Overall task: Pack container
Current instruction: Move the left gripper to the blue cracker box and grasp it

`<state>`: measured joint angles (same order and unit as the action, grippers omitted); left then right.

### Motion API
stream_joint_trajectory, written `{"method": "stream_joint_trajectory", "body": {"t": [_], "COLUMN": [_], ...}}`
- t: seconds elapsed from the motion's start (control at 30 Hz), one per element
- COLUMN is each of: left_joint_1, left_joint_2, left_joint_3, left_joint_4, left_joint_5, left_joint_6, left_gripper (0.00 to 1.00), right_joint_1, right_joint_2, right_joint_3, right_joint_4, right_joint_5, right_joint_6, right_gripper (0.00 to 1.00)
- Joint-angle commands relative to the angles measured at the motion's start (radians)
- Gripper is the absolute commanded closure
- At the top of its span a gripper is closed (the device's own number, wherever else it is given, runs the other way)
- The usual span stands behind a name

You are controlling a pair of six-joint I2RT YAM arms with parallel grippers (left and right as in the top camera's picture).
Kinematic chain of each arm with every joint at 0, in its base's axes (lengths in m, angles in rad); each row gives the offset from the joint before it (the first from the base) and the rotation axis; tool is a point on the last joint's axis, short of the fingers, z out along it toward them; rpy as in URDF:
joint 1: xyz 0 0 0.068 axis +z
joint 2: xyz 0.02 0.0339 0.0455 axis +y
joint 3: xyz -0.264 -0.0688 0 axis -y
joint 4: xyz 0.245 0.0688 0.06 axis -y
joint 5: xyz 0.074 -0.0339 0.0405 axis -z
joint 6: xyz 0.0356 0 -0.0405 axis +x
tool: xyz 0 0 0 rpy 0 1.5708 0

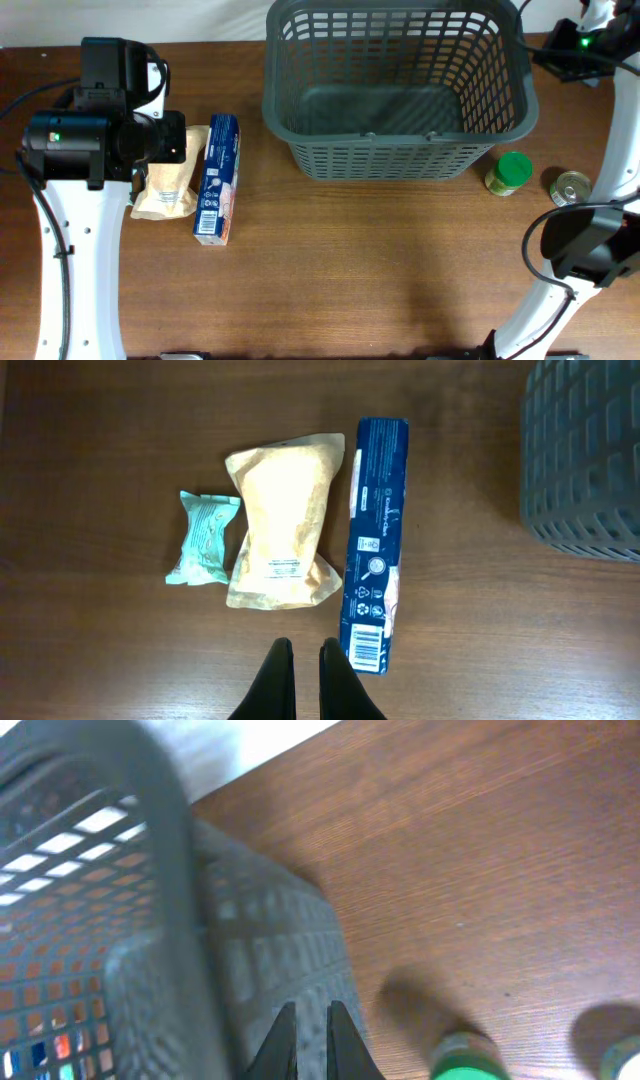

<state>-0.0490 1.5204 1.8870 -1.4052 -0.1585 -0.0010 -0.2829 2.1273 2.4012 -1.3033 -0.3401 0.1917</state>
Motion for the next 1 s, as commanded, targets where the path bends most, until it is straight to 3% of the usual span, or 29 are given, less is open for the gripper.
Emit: {"method": "stream_joint_trajectory", "body": {"t": [0.0,0.5,0.53,0.63,0.7,0.97], "left_joint_1": [0.006,0.006,0.006,0.006,0.006,0.029], "left_joint_2": [0.003,0.003,0.003,0.005,0.018,0.129], "left_joint_3": [0.010,0.010,0.010,0.009,0.008,0.007], "left_joint_4": [0.006,-0.011,-0.012,-0.021,-0.037,-0.054], "left_joint_5": [-0.007,-0.008,-0.008,-0.007,-0.007,0.004], "left_joint_6": [-0.005,-0.005,-0.005,0.017,0.025,0.029], "left_gripper": [0.98,0.97,0.91,0.47,0.27,0.04], "right_joint_1": [0.058,0.085,0.076,0.014,-0.038,-0.285], "right_joint_2": [-0.010,-0.012,-0.017,-0.045,-0.071,-0.273], "right_joint_3": [0.004,0.005,0.006,0.006,0.006,0.006], "right_joint_4": [0.010,-0.017,-0.017,-0.016,-0.022,-0.091], "right_joint_5": [-0.007,-0.013,0.020,0.095,0.094,0.210], "right_joint_6": [0.000,-0.021,-0.022,-0.010,-0.004,0.001], "right_gripper": [0.96,0.96,0.96,0.96,0.96,0.96]}}
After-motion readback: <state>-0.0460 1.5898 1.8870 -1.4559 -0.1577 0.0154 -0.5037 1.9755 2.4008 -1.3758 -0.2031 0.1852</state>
